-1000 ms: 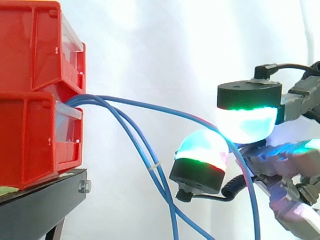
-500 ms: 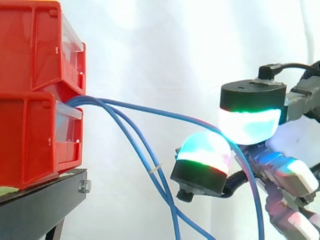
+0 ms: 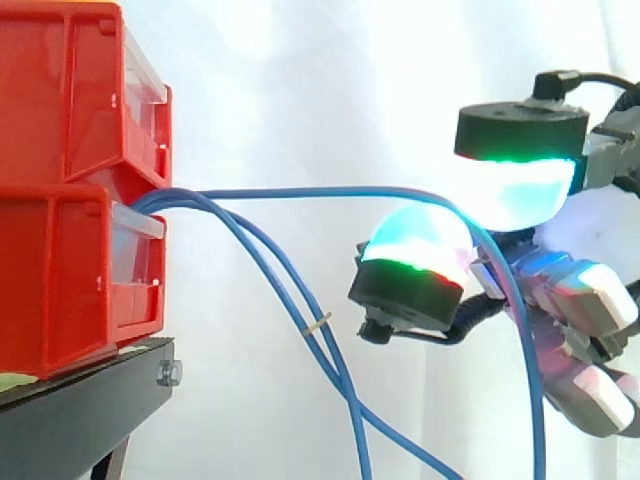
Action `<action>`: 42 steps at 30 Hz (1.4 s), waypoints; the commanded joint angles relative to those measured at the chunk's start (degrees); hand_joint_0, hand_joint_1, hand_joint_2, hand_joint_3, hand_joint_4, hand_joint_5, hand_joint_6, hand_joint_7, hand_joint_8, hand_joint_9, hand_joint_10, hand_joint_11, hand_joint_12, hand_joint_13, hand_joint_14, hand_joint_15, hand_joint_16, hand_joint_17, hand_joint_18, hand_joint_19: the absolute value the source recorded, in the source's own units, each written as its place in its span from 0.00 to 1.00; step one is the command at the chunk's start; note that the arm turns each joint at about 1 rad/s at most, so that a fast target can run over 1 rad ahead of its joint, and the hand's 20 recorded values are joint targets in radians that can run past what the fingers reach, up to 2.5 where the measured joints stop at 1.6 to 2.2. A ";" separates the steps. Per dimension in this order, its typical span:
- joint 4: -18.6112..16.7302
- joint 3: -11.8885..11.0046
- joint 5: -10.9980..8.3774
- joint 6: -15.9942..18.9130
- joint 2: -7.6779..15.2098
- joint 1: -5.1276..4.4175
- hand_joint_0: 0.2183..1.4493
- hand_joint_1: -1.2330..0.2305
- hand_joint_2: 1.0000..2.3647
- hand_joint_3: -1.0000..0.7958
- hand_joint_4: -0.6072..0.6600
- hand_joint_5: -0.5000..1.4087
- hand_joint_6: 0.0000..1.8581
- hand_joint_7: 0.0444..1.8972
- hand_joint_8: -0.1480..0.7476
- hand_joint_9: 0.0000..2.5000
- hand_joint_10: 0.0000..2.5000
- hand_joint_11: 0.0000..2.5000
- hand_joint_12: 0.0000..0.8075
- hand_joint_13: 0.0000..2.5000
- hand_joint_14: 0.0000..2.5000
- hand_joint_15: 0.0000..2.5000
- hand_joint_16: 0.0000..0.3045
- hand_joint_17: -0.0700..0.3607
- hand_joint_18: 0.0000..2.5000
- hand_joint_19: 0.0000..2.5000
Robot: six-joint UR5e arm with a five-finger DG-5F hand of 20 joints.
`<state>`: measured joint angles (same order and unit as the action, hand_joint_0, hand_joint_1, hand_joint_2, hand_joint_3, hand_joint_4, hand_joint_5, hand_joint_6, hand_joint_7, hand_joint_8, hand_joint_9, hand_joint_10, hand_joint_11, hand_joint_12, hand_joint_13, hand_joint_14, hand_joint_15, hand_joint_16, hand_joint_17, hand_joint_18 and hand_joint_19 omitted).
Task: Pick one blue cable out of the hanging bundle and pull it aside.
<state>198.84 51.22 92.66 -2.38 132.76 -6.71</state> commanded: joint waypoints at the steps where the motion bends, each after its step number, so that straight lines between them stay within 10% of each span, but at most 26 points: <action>1: 0.05 -0.07 -0.11 -0.17 -0.40 -0.06 0.29 0.46 0.00 0.46 0.39 0.31 0.31 0.70 0.39 0.51 0.00 0.02 0.48 0.38 0.01 0.16 0.21 0.49 0.37 0.23; 27: -2.67 2.04 0.07 0.27 -0.75 -0.59 0.22 0.56 0.00 0.28 0.37 0.29 0.38 0.53 0.36 0.50 0.00 0.06 0.43 0.35 0.01 0.18 0.17 0.43 0.32 0.27; 42: -2.93 2.04 0.15 2.20 -0.75 -0.68 0.18 0.38 0.00 0.28 0.32 0.30 0.38 0.53 0.35 0.55 0.00 0.06 0.42 0.40 0.01 0.17 0.17 0.44 0.38 0.26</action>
<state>195.91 53.26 92.81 -0.22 132.08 -7.38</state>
